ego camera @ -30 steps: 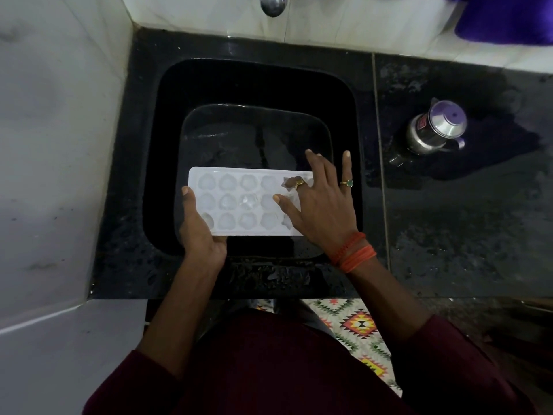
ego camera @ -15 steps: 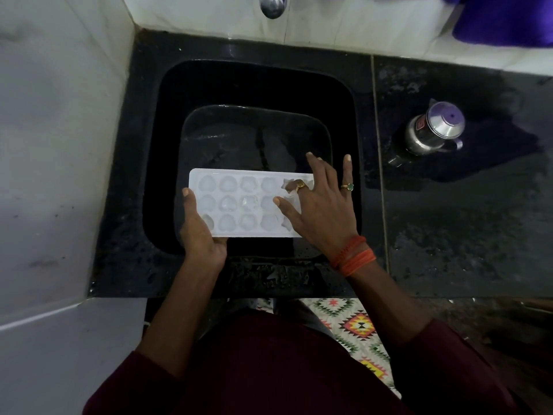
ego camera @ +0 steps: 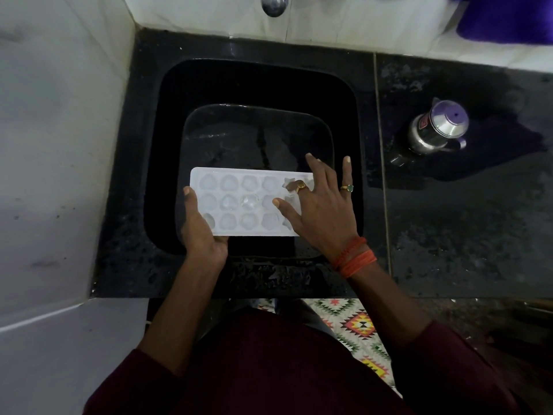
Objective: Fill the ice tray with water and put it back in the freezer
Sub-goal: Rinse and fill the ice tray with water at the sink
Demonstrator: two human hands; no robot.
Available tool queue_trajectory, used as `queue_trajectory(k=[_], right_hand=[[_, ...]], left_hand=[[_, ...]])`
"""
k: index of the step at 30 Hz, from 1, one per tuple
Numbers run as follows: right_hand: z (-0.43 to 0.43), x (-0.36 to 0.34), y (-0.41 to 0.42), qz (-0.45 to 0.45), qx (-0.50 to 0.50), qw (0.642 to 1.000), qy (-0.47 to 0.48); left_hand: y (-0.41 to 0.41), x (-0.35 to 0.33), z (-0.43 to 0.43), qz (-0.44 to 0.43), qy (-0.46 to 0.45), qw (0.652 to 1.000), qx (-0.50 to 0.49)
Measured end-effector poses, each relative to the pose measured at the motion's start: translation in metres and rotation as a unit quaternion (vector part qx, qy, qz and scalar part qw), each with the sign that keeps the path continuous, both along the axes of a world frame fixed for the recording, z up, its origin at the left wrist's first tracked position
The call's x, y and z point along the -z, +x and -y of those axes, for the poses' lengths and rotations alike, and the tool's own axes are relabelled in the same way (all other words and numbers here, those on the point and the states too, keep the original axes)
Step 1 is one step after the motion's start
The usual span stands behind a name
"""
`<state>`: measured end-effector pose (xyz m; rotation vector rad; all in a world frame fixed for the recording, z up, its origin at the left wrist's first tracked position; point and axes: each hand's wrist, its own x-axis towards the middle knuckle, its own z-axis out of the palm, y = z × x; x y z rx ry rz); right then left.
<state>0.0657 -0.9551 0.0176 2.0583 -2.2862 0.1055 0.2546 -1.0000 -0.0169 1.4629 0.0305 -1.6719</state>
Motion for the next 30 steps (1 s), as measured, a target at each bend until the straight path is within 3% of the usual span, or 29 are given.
queue_trajectory(k=[4,15,30], right_hand=[[0.001,0.0,0.001,0.01,0.005,0.999,0.031],[0.011,-0.007,0.012,0.044,-0.014,0.999,-0.027],[0.016,-0.001,0.019,0.002,-0.029,1.0,0.005]], left_hand=[[-0.001,0.0,0.002,0.001,-0.004,1.0,0.003],[0.0,-0.003,0.007,-0.004,-0.014,1.0,0.017],[0.001,-0.005,0.004,-0.008,-0.006,1.0,0.017]])
